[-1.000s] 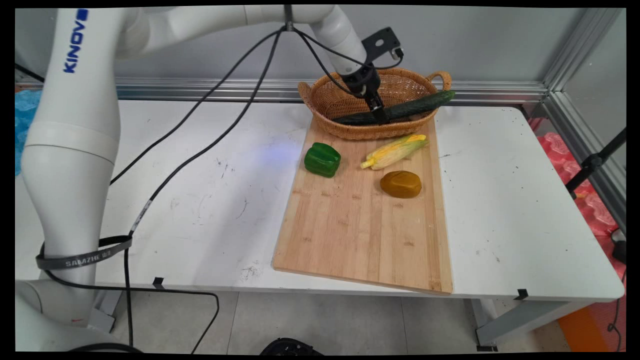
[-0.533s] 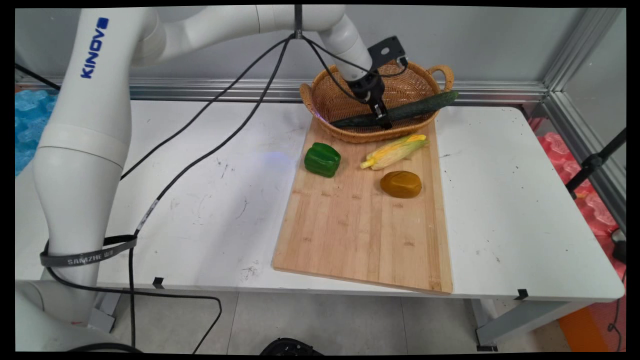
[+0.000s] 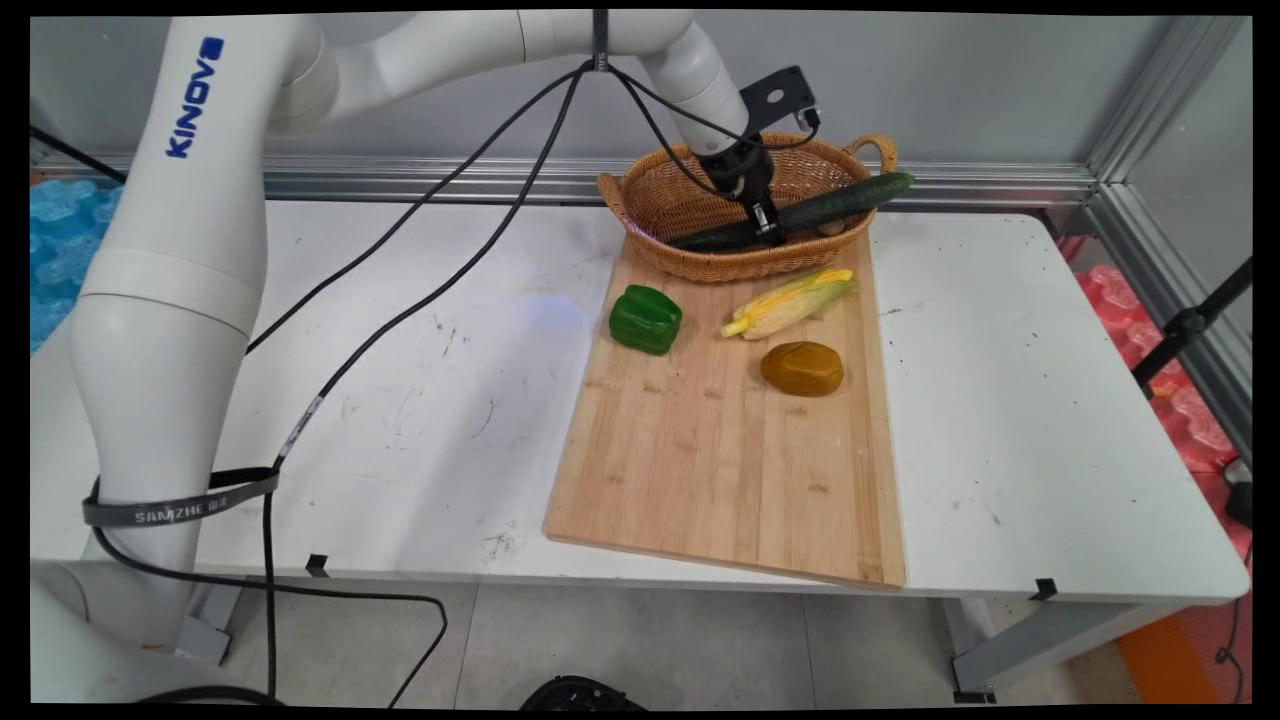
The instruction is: Place the picked object on the cutting board
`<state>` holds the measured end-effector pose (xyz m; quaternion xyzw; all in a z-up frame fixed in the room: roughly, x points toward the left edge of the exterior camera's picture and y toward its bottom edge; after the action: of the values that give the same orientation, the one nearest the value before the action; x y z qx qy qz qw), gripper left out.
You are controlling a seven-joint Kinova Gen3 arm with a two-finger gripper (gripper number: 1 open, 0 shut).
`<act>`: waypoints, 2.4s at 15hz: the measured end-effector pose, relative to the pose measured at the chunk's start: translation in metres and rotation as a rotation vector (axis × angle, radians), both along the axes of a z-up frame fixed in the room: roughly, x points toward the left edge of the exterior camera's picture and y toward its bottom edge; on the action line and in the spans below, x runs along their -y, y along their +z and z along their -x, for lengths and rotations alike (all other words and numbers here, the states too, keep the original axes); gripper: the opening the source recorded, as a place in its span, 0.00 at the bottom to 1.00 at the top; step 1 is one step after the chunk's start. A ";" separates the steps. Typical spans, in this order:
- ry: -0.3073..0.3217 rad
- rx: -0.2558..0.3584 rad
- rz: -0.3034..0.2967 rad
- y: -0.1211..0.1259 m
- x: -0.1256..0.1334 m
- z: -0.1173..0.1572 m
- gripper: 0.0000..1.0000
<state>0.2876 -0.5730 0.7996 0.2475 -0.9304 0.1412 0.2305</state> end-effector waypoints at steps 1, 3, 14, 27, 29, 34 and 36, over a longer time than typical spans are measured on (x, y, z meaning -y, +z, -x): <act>-0.001 0.000 0.005 0.004 -0.001 -0.002 0.00; -0.004 -0.001 0.013 0.011 -0.002 -0.002 0.00; -0.050 -0.037 0.071 0.098 -0.059 -0.004 0.00; -0.250 -0.015 0.002 0.144 -0.175 -0.009 0.00; -0.247 -0.016 -0.022 0.144 -0.193 -0.010 0.00; -0.178 -0.021 -0.099 0.133 -0.237 -0.009 0.00; -0.137 -0.023 -0.139 0.124 -0.258 -0.005 0.00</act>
<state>0.2925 -0.3152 0.9236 0.2002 -0.9500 0.0571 0.2326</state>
